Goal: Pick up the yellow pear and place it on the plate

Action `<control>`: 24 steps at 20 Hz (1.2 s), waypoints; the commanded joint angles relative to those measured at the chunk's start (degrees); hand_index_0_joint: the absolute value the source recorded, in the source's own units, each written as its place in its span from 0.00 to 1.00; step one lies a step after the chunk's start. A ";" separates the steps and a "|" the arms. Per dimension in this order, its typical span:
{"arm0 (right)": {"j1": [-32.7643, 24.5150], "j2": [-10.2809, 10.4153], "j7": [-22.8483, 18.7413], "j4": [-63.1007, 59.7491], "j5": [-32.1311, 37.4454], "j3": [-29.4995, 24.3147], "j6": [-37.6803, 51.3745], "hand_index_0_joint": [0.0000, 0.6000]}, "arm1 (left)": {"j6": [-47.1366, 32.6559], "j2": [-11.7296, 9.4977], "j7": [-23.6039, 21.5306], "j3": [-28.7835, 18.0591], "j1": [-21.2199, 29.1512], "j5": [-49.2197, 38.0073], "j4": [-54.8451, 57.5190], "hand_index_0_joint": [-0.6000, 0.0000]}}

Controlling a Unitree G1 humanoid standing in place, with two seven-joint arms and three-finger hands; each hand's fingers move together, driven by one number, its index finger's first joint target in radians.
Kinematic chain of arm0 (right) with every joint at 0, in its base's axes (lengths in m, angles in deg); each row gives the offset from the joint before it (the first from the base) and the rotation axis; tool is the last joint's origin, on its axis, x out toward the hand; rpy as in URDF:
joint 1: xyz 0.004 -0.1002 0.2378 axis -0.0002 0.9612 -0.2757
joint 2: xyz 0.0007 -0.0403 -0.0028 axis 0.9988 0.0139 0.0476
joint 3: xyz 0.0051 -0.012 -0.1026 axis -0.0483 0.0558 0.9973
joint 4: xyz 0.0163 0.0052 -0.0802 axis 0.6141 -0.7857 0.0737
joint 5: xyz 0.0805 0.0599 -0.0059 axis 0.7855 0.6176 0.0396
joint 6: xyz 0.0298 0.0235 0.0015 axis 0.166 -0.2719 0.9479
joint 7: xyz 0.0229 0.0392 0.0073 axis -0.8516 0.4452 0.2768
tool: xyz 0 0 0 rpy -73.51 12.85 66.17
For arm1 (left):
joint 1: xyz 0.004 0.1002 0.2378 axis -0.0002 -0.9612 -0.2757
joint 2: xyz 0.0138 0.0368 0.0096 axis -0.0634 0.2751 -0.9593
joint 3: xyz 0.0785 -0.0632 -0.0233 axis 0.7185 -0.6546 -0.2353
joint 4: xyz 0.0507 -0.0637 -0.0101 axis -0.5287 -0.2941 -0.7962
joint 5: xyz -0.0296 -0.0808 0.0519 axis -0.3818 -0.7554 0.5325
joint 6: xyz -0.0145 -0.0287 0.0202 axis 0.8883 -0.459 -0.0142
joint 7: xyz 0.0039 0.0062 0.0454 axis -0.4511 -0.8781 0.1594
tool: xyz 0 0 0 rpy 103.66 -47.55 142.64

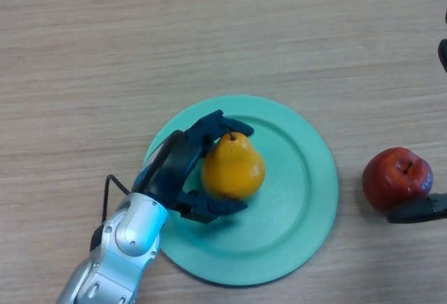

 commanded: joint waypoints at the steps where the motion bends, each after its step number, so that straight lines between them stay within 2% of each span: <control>1: -1.10 -1.71 -0.96 3.04 3.07 -1.99 5.98 0.00 | -3.40 -0.39 -0.60 -5.52 0.83 0.14 7.34 1.00; 5: -1.22 -1.77 -0.03 3.39 2.69 -1.24 4.84 0.00 | -0.79 -0.39 2.66 -8.36 -0.56 2.92 13.98 1.00; 7: -1.32 -1.94 0.72 4.25 3.71 -1.55 3.01 0.00 | 2.75 -0.39 3.62 -10.06 -1.26 -0.40 19.21 1.00; 9: -2.15 -2.20 0.42 4.16 3.28 -1.23 3.57 0.00 | 1.00 -0.39 2.68 -12.44 -1.12 -0.60 21.34 1.00; 11: -2.65 -2.33 0.11 3.51 2.83 -1.06 4.69 0.00 | -0.55 -1.45 1.62 -15.72 -0.44 -3.21 22.72 1.00; 14: -2.70 -2.48 0.28 2.86 1.98 -0.98 5.66 0.00 | 0.79 -4.74 2.90 -21.54 -0.98 -12.58 26.81 1.00; 18: -2.54 -2.24 0.00 2.12 1.36 -0.33 6.70 0.00 | 2.03 -7.44 2.04 -26.92 -2.82 -20.29 28.27 1.00; 20: -2.84 -2.32 0.14 1.69 1.54 0.05 6.31 0.00 | 2.88 -8.38 0.68 -29.13 -2.91 -25.01 29.36 1.00; 24: -3.80 -2.36 -0.51 1.10 2.56 1.16 5.37 0.00 | 0.81 -8.63 0.99 -29.27 -4.69 -25.68 30.75 1.00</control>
